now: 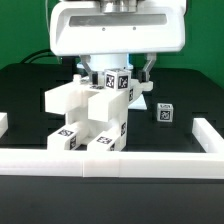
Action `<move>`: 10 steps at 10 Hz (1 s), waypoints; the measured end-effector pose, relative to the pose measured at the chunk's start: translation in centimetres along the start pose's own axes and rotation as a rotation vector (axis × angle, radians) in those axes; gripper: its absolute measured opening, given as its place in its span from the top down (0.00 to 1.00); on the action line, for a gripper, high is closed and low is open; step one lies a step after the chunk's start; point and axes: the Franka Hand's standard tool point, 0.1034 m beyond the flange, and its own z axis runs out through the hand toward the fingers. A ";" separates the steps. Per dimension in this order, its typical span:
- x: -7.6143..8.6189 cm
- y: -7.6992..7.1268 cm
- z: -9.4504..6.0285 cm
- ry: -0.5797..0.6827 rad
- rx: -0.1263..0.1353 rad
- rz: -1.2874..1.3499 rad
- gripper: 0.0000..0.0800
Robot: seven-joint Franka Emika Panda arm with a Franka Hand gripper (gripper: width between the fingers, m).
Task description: Assemble chair
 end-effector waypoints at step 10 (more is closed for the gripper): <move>0.0 0.1 0.1 -0.001 0.002 0.001 0.67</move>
Offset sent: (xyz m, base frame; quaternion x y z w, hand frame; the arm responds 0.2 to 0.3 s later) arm 0.0000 0.0000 0.0000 0.0000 0.0000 -0.0650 0.9979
